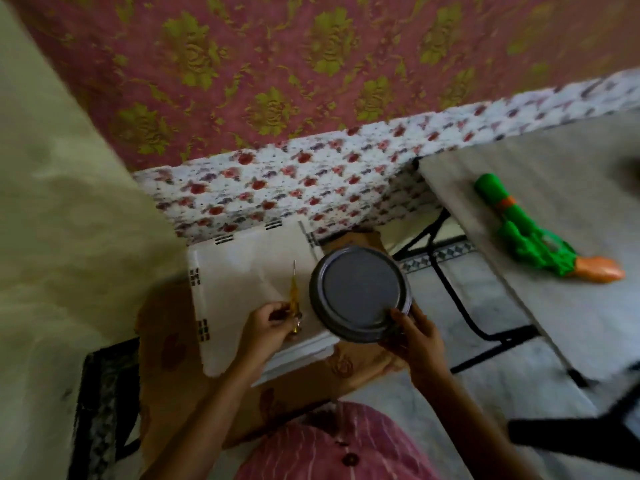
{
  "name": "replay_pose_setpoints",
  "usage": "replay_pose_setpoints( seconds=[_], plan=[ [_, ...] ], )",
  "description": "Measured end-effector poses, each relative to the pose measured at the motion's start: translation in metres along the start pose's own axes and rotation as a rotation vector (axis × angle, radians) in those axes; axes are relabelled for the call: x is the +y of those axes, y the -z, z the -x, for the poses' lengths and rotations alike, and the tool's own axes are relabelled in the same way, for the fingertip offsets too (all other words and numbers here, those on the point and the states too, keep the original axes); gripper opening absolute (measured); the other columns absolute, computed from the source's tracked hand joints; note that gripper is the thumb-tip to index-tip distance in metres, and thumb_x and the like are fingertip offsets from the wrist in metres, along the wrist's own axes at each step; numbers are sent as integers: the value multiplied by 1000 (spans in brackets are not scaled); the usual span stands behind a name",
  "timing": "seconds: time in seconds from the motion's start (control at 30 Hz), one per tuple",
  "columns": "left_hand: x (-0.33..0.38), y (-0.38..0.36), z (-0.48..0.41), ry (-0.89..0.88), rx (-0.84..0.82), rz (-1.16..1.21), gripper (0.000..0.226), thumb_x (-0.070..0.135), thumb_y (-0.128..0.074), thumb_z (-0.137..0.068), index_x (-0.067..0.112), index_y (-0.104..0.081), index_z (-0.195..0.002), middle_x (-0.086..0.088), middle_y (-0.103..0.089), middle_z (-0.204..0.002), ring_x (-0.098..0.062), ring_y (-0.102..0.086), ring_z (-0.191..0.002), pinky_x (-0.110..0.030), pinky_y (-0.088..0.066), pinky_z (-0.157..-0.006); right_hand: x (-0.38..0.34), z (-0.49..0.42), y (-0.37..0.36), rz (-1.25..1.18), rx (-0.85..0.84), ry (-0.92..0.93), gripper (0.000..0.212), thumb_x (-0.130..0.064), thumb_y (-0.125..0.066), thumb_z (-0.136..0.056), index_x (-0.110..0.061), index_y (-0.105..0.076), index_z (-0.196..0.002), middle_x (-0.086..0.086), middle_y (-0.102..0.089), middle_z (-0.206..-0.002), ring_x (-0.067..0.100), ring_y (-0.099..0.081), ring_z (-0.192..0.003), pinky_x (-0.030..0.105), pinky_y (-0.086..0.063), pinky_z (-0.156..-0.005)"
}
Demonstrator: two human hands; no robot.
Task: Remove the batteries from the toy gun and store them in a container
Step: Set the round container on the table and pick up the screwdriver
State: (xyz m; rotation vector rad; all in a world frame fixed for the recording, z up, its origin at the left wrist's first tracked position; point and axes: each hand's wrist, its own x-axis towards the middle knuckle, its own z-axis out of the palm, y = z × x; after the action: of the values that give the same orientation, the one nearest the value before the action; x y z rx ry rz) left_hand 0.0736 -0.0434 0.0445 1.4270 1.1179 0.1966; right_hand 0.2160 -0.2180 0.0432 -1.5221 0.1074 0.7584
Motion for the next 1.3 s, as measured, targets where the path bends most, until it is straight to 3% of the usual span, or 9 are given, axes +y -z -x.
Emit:
replay_pose_setpoints(
  seconds=[0.17, 0.33, 0.5, 0.63, 0.73, 0.9, 1.07, 1.17, 1.3],
  plan=[
    [25, -74, 12, -55, -274, -82, 23, 1, -62, -86, -1, -60, -109, -9, -65, -87, -16, -63, -73, -18, -55, -61, -5, 22, 77, -126, 175, 34, 31, -14, -58, -88, -15, -56, -119, 8, -68, -93, 22, -68, -76, 30, -58, -60],
    [45, -171, 34, -85, -452, -132, 27, -4, -61, -85, 1, -57, -111, -10, -60, -90, -13, -56, -73, -10, -50, -52, -11, 41, 167, -238, 347, 102, 33, -10, -58, -88, -13, -55, -120, 7, -68, -90, 18, -68, -66, 30, -59, -58],
    [65, -287, 70, -143, -575, -142, 19, -12, -57, -84, 7, -59, -85, -5, -58, -74, -4, -60, -54, -9, -46, -46, -27, 58, 272, -299, 497, 162, 20, -7, -58, -87, -11, -62, -107, 7, -66, -80, 15, -66, -59, 26, -56, -51],
    [75, -380, 100, -110, -654, -118, 18, -6, -58, -86, 2, -60, -102, -7, -62, -82, -14, -62, -68, -14, -52, -52, -46, 68, 358, -270, 580, 223, 21, -8, -57, -88, -7, -62, -108, 11, -61, -72, 18, -63, -59, 34, -58, -59],
    [83, -439, 120, -83, -705, -92, 15, -5, -57, -87, 9, -61, -91, -5, -63, -80, -15, -62, -66, -16, -54, -54, -58, 71, 412, -266, 633, 253, 22, -11, -59, -87, -10, -62, -109, 13, -63, -75, 21, -65, -64, 41, -58, -67],
    [98, -504, 133, -67, -713, -70, 13, -5, -57, -87, 4, -60, -96, -6, -62, -76, -16, -60, -63, -14, -51, -48, -75, 60, 473, -293, 678, 246, 28, -11, -61, -85, -19, -59, -113, 17, -68, -89, 27, -66, -72, 40, -59, -66],
    [120, -552, 113, -73, -677, -22, 16, -5, -56, -87, 9, -60, -92, -8, -64, -82, -19, -59, -71, -15, -53, -53, -98, 18, 511, -310, 660, 219, 24, -11, -61, -85, -14, -61, -110, 15, -67, -81, 27, -66, -68, 38, -60, -60],
    [131, -579, 90, -70, -639, -3, 18, -5, -57, -87, 12, -60, -89, -9, -65, -85, -21, -61, -74, -17, -55, -53, -116, -16, 529, -279, 621, 221, 24, -9, -60, -86, -9, -62, -110, 13, -63, -67, 15, -63, -52, 26, -54, -47],
    [147, -614, 56, -69, -578, 39, 17, -5, -58, -87, 6, -60, -100, -8, -65, -82, -19, -61, -73, -16, -52, -52, -142, -67, 548, -241, 554, 210, 28, -11, -61, -85, -12, -60, -114, 8, -66, -66, 15, -65, -56, 29, -56, -53]
  ],
)
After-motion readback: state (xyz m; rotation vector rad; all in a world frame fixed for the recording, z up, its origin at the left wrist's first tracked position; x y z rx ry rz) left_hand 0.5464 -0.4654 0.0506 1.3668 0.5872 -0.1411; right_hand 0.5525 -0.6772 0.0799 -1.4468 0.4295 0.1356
